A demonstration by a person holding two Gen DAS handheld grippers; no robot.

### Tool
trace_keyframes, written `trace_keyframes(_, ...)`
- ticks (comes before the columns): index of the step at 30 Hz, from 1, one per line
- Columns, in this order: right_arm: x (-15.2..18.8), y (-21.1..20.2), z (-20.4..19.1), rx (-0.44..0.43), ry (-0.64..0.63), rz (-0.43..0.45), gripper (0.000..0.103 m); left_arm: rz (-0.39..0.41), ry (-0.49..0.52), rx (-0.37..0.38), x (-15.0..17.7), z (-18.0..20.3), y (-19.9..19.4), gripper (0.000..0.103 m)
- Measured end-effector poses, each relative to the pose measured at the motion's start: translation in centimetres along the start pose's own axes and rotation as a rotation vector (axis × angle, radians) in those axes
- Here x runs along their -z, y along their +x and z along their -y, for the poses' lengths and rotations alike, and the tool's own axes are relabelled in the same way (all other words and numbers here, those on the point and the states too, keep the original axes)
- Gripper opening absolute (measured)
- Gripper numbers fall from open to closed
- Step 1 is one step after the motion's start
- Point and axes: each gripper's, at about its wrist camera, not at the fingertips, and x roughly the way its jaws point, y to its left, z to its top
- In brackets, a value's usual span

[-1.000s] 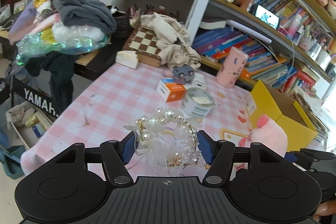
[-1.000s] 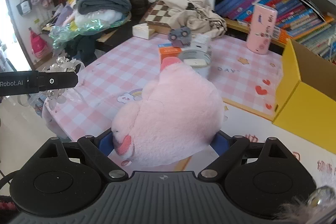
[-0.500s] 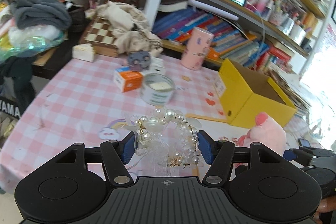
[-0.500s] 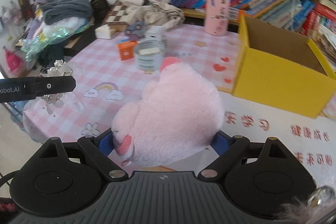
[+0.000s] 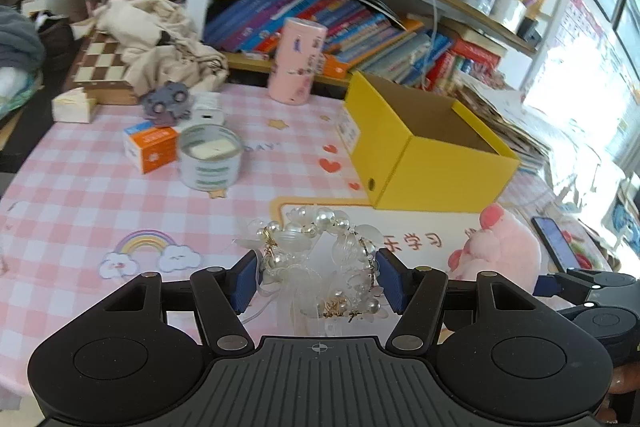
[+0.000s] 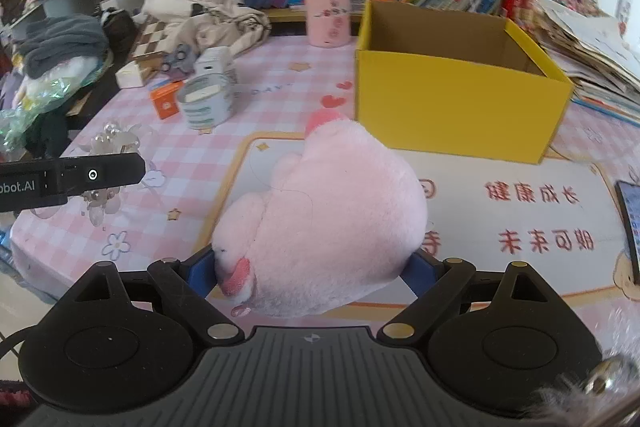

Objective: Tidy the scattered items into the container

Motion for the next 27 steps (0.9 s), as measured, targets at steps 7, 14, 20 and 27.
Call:
trace_keyframes(7,0.4,-0.4,1.9,0.029,0.037,-0.002,0.09,-0.024,0.035,0.032,-0.5,1.8,1.4,0.061)
trace_keyframes(14,0.3,-0.7,3.8,0.055,0.062,0.002,0.09,-0.037,0.067,0.056,-1.0,3.7,2.7,0.061)
trace_keyframes(20,0.3,-0.8,5.4,0.067,0.087,-0.003,0.09,-0.058,0.091,0.074,-1.3,5.3,3.8,0.061)
trace_keyframes(27,0.1,-0.8,7.4,0.08,0.103,-0.007,0.09,-0.068,0.104,0.092,-1.7,6.9,5.2,0.061)
